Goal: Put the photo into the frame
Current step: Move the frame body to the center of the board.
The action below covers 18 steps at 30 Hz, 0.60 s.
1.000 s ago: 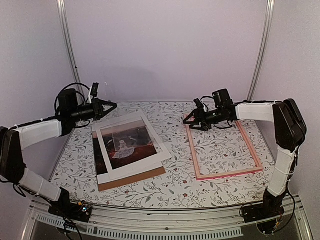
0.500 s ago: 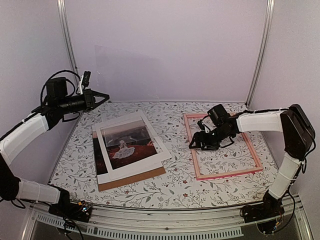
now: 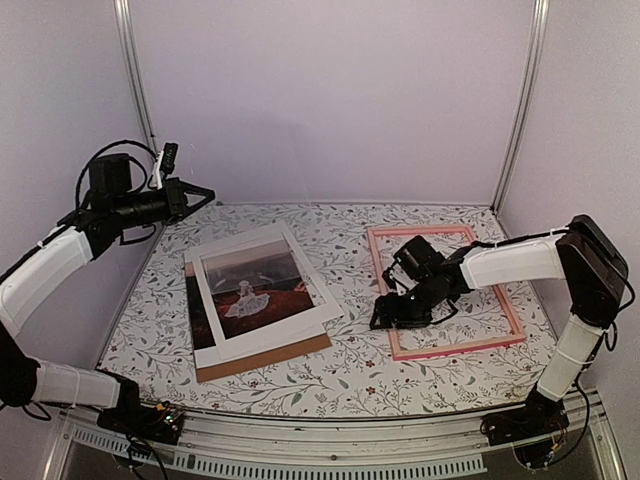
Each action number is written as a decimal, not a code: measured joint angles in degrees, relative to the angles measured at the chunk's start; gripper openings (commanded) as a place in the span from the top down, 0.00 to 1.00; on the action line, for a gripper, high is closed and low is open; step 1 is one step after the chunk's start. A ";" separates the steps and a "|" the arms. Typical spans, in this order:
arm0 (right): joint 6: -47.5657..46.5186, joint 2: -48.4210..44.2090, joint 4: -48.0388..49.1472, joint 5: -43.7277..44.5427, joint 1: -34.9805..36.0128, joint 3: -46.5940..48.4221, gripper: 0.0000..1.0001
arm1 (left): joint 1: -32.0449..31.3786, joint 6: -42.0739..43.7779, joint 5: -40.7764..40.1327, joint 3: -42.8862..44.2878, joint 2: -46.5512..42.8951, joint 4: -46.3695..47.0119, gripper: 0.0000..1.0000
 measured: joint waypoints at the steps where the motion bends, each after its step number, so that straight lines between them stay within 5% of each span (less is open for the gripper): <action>1: 0.26 0.00 0.24 0.46 0.68 -0.15 0.24 | 0.00 0.00 -0.04 0.22 -0.02 -0.13 1.00; 18: 7.15 2.27 -0.35 8.13 14.03 2.95 0.30 | 0.00 0.50 -1.64 0.76 -3.80 -2.23 1.00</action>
